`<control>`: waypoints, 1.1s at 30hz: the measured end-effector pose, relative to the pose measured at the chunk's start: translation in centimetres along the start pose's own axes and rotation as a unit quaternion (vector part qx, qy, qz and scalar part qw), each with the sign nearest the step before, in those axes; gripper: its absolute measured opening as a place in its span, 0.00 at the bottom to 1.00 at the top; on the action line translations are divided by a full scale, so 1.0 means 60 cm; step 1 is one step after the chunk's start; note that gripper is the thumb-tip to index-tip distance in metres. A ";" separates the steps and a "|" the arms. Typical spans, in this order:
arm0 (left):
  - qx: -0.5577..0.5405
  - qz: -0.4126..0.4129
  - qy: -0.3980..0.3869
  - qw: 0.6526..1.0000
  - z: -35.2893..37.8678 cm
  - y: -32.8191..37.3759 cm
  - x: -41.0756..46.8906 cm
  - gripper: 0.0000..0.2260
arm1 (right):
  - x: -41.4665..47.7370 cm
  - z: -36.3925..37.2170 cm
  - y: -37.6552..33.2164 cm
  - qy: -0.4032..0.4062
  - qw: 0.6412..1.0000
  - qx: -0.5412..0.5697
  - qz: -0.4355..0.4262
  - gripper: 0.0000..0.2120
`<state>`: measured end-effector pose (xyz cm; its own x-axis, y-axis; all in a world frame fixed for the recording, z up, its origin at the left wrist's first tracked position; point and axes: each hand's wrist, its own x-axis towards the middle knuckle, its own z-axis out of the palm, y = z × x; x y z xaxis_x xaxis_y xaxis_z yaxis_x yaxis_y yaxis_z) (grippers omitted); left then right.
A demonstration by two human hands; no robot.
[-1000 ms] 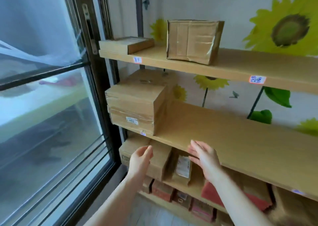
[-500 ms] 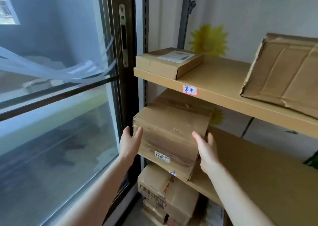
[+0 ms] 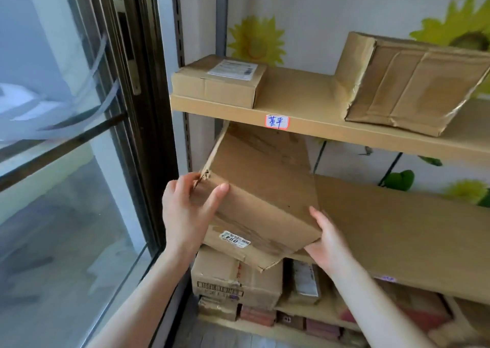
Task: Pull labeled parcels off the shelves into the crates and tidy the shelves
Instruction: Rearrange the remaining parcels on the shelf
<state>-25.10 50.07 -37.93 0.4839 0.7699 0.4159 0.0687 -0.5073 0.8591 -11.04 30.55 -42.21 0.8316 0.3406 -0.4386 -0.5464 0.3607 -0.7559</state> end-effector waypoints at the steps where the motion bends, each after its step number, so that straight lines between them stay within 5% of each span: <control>1: 0.000 0.033 -0.005 0.999 0.002 0.019 -0.008 0.25 | -0.002 -0.018 0.010 -0.012 0.999 0.021 0.022 0.22; 5: 0.065 0.186 -0.044 0.979 0.030 0.082 -0.045 0.20 | -0.021 -0.062 0.040 -0.023 0.994 0.052 0.093 0.16; 8: 0.128 0.247 -0.076 0.958 0.057 0.112 -0.069 0.15 | -0.031 -0.079 0.033 0.043 0.985 -0.158 0.054 0.12; 11: 0.133 0.287 -0.145 0.938 0.085 0.131 -0.093 0.11 | -0.038 -0.086 -0.005 0.123 0.932 -0.337 -0.049 0.16; 14: 0.077 0.293 -0.222 0.927 0.100 0.139 -0.113 0.07 | -0.067 -0.065 -0.063 0.066 0.962 -0.240 -0.116 0.18; 17: 0.073 0.315 -0.143 0.935 0.090 0.121 -0.116 0.06 | -0.093 -0.052 -0.104 -0.008 0.966 -0.228 -0.125 0.25; 19: 0.078 0.260 -0.071 0.960 0.076 0.095 -0.107 0.15 | -0.100 -0.050 -0.106 -0.051 0.954 -0.265 -0.128 0.29; 21: 0.045 0.118 -0.069 0.990 0.061 0.077 -0.099 0.26 | -0.099 -0.050 -0.094 -0.048 0.949 -0.289 -0.113 0.32; 23: 0.033 0.065 -0.091 0.993 0.058 0.067 -0.103 0.30 | -0.096 -0.051 -0.080 -0.055 0.961 -0.251 -0.098 0.22; 26: 0.011 0.085 -0.077 0.993 0.069 0.071 -0.113 0.30 | -0.099 -0.054 -0.076 -0.049 0.968 -0.226 -0.100 0.11; 29: -0.056 0.004 -0.047 0.997 0.070 0.064 -0.106 0.27 | -0.105 -0.075 -0.085 -0.034 0.967 -0.222 -0.122 0.11; 33: -0.164 -0.038 -0.160 0.973 0.072 0.038 -0.121 0.27 | -0.119 -0.130 -0.098 -0.043 0.972 -0.196 -0.119 0.11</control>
<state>-24.67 41.64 -40.30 0.7383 0.6142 0.2785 -0.1416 -0.2626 0.9545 -12.96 19.22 -38.43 0.9098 0.3644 -0.1986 -0.2451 0.0855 -0.9657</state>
